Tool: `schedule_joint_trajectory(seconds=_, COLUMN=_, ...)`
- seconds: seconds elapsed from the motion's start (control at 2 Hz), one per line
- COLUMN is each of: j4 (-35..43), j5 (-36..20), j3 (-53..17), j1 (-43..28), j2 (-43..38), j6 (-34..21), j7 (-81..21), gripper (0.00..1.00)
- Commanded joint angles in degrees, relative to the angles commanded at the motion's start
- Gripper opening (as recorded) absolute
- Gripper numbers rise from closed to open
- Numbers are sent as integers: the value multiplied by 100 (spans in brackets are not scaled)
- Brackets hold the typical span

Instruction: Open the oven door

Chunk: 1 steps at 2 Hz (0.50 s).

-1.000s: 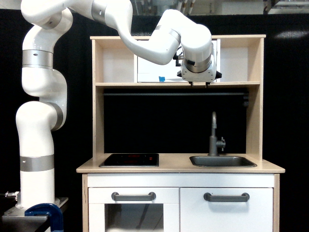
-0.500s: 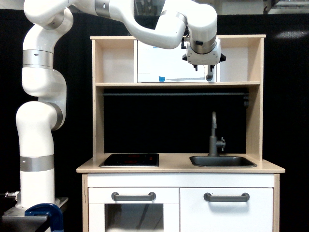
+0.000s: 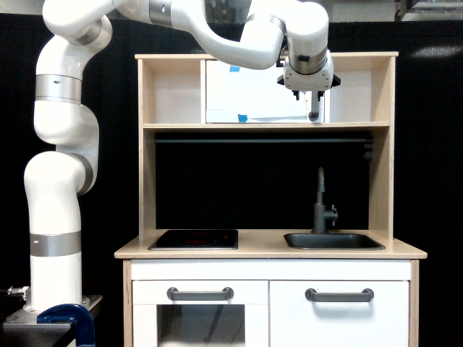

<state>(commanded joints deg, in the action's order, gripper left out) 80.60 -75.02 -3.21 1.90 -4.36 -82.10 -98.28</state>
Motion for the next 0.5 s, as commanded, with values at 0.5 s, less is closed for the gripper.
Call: schedule_joint_trajectory(seconds=0.5, j4=212, j5=-47, j3=249, j1=-186, j2=-114, j6=388, j7=207, gripper=100)
